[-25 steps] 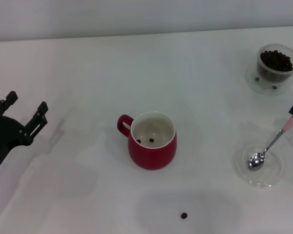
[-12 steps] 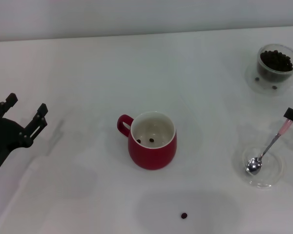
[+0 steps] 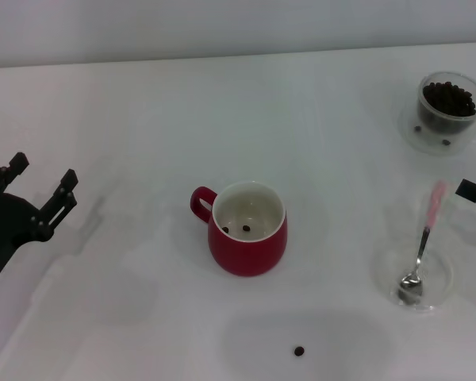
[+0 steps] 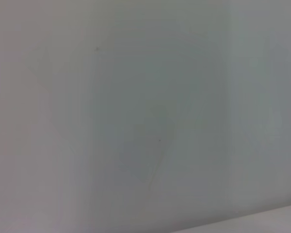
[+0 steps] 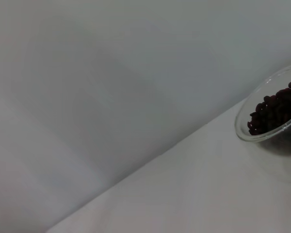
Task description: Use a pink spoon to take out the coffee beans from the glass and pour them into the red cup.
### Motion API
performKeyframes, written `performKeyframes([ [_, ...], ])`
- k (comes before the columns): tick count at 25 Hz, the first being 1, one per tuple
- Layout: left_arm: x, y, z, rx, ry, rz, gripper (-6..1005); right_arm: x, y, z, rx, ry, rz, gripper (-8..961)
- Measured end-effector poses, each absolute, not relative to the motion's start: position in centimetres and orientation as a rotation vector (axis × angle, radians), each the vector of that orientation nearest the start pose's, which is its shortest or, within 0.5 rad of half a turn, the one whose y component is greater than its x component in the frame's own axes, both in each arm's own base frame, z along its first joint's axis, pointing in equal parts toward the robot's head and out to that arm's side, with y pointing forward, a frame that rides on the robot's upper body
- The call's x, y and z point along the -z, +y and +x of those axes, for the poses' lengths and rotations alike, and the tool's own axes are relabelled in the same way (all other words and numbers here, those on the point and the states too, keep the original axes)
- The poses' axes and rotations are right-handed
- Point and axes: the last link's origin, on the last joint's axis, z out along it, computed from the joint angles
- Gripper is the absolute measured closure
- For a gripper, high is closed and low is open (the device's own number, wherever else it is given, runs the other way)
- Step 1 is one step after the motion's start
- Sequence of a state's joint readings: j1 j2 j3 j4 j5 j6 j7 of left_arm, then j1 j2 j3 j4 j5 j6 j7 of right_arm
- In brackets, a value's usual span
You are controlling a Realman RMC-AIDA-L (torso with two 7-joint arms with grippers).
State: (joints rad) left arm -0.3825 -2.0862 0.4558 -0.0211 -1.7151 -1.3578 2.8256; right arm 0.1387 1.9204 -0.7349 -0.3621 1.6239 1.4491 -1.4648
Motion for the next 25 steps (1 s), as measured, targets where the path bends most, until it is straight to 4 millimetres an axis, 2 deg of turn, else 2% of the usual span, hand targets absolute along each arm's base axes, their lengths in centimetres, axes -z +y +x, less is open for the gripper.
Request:
performKeyframes([
  [6, 4.6, 27.5, -33.0, 0.749, -0.472, -1.969, 228, -5.1, 22.4, 40.0, -1.018, 1.560, -1.860, 775],
  [11, 4.6, 27.4, -33.1, 0.747, -0.476, -1.969, 229, -5.9, 22.6, 40.2, -1.024, 1.528, -1.844, 774],
  [19, 4.5, 27.5, -33.1, 0.745, -0.473, -1.968, 227, -9.5, 23.7, 40.9, -1.031, 1.352, -1.780, 774],
  [23, 4.2, 27.6, -33.1, 0.746, -0.459, -1.964, 228, -12.1, 23.8, 41.6, -1.019, 1.175, -1.693, 774],
  [25, 4.0, 27.7, -33.1, 0.753, -0.451, -1.953, 228, -12.5, 23.7, 41.8, -1.017, 1.134, -1.663, 774],
])
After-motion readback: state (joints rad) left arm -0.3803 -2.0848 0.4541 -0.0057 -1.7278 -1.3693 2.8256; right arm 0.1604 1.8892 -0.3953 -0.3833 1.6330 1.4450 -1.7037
